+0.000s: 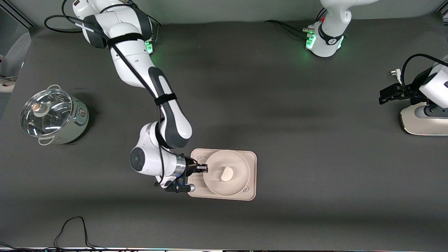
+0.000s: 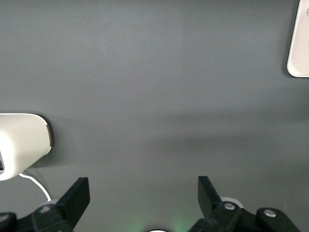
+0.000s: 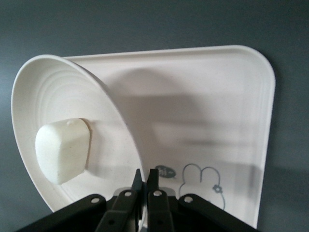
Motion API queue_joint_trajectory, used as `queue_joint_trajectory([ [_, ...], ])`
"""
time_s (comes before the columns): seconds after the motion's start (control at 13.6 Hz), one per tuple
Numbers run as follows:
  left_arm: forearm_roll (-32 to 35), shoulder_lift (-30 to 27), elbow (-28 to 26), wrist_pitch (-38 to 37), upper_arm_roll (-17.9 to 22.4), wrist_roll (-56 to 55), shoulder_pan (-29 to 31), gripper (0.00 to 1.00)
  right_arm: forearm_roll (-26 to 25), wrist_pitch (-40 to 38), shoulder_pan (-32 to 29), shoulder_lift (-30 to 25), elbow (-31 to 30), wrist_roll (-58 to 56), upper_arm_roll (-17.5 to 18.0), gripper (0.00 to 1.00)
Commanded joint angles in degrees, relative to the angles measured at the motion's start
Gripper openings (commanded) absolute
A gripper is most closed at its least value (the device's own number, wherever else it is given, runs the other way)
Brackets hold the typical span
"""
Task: Place bun in plate and plate on tray
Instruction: 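Lower the plate onto the tray and open the right gripper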
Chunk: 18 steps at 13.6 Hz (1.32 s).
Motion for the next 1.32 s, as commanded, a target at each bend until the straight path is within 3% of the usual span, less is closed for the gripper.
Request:
queue_joint_trajectory([
  [0.0, -0.7, -0.4, -1.1, 2.8, 0.1, 0.4, 0.2, 1.00, 1.6, -0.1, -1.5, 1.8, 2.6, -0.6, 0.4, 0.00],
  [0.29, -0.4, -0.3, -1.7, 3.1, 0.2, 0.3, 0.0, 1.00, 1.6, -0.2, -1.5, 1.8, 1.8, -0.5, 0.5, 0.00],
  [0.37, -0.3, -0.3, -1.8, 3.1, 0.2, 0.1, 0.0, 1.00, 1.6, -0.2, -1.6, 1.8, 1.8, -0.5, 0.5, 0.20],
  [0.44, -0.3, -0.2, -1.8, 3.1, 0.1, -0.2, -0.1, 1.00, 1.6, -0.3, -1.6, 1.6, 1.5, -0.5, 0.5, 0.54],
  [0.59, -0.3, 0.1, -1.6, 3.3, 0.1, -0.7, -0.2, 1.00, 1.6, -0.3, -1.5, 1.3, 1.5, -0.6, 0.4, 1.00],
  [0.96, -0.6, 0.1, -1.1, 3.6, 0.0, -0.7, -0.1, 1.00, -0.5, -5.3, -2.3, -2.1, 1.6, -0.5, -0.4, 1.00],
  [1.25, 0.1, 0.4, -1.1, 3.4, 0.0, -0.6, -0.5, 1.00, -18.2, -19.5, -4.2, -14.4, 0.1, -1.2, -0.4, 1.00],
])
